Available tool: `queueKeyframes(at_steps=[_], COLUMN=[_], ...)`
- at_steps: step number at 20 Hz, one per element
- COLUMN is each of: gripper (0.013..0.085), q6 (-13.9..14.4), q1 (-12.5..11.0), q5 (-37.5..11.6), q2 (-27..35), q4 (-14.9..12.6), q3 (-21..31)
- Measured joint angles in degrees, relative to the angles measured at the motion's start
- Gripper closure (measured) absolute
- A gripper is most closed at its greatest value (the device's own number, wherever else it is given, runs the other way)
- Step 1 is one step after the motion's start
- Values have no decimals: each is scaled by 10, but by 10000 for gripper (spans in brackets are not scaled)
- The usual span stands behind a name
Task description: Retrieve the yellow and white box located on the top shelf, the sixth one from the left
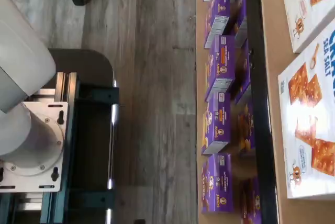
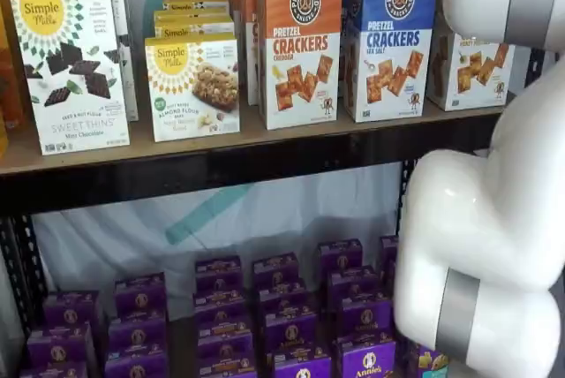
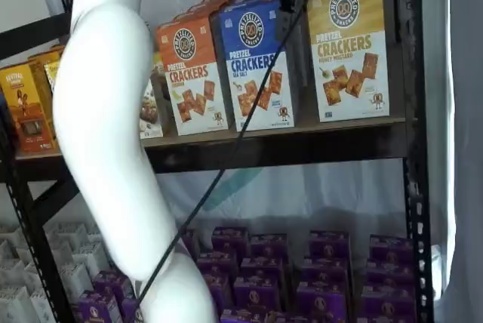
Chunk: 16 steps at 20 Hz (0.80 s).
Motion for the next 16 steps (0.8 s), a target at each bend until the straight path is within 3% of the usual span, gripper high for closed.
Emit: queueKeyframes(at_steps=[3, 8, 11, 16], gripper=[130, 130, 130, 130], q6=[1, 9, 13, 22], q1=[15, 20, 10, -29], q5=[-23, -32, -38, -75], q2=[-19, -33, -38, -52], q4=[-19, -14, 12, 98], q3=[21, 38, 43, 60])
